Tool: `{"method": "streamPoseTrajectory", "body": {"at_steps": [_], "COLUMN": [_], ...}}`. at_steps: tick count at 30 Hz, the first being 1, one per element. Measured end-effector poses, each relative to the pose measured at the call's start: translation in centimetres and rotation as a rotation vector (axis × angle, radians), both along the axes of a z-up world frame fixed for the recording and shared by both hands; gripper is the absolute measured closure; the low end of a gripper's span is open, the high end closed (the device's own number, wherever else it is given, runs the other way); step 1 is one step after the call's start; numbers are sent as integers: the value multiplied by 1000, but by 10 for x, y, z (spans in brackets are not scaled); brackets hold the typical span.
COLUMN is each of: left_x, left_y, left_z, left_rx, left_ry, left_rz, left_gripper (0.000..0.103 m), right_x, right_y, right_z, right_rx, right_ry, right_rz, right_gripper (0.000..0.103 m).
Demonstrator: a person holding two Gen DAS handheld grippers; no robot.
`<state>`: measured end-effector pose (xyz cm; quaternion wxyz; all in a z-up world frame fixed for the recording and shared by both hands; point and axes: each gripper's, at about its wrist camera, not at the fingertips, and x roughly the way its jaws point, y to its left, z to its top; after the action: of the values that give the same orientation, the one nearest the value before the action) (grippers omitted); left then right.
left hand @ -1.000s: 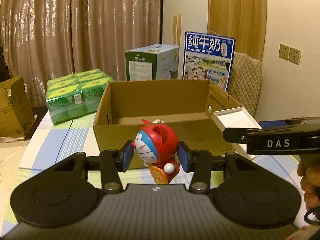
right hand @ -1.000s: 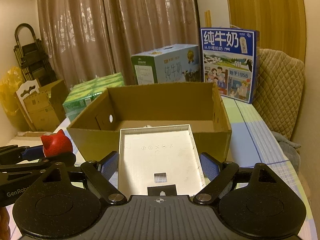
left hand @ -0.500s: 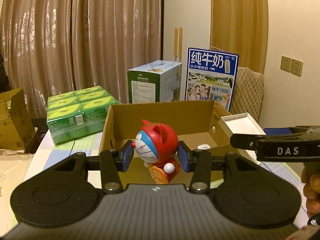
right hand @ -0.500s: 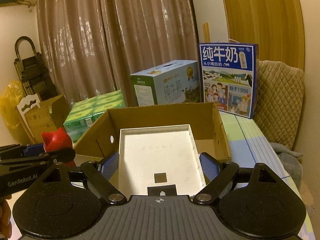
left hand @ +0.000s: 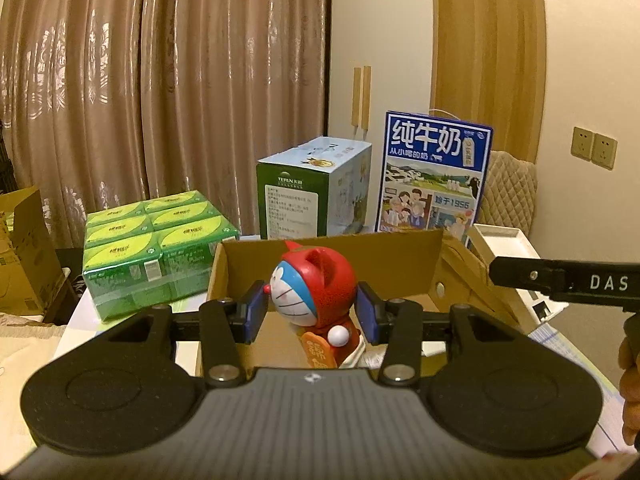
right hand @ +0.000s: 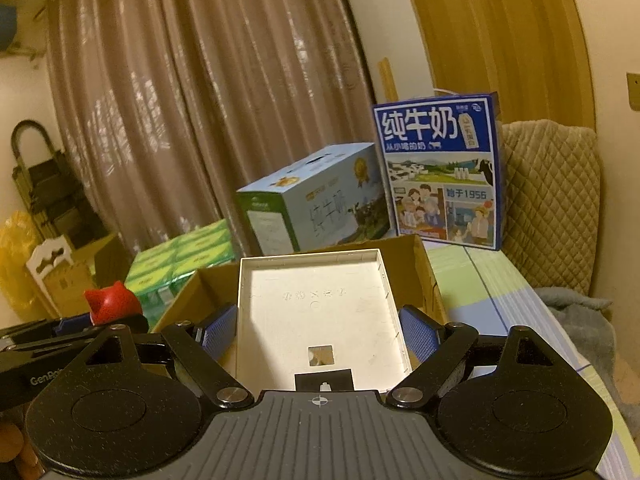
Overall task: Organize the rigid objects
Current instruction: 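Carry the white lid and the red figure with both tools over the box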
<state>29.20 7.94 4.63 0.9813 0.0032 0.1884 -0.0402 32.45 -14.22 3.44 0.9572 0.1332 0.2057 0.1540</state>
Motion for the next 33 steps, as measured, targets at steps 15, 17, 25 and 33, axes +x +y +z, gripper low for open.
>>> {"method": "streamPoseTrajectory", "body": {"at_steps": [15, 17, 25, 33], "left_x": [79, 85, 97, 103], "left_y": [17, 17, 16, 10], "left_z": [-36, -41, -61, -71], "left_rx": [24, 11, -14, -3], "left_ry": [92, 111, 168, 200], "left_rz": [1, -4, -16, -23], "left_gripper": [61, 61, 61, 61], "right_x": [82, 89, 101, 102], "right_y": [20, 23, 26, 25], "right_z": [-39, -46, -61, -65], "right_rx": [-59, -63, -93, -88], "right_ry": [92, 106, 144, 163], "right_rz": [-26, -24, -33, -28], "right_gripper": [19, 19, 19, 19]}}
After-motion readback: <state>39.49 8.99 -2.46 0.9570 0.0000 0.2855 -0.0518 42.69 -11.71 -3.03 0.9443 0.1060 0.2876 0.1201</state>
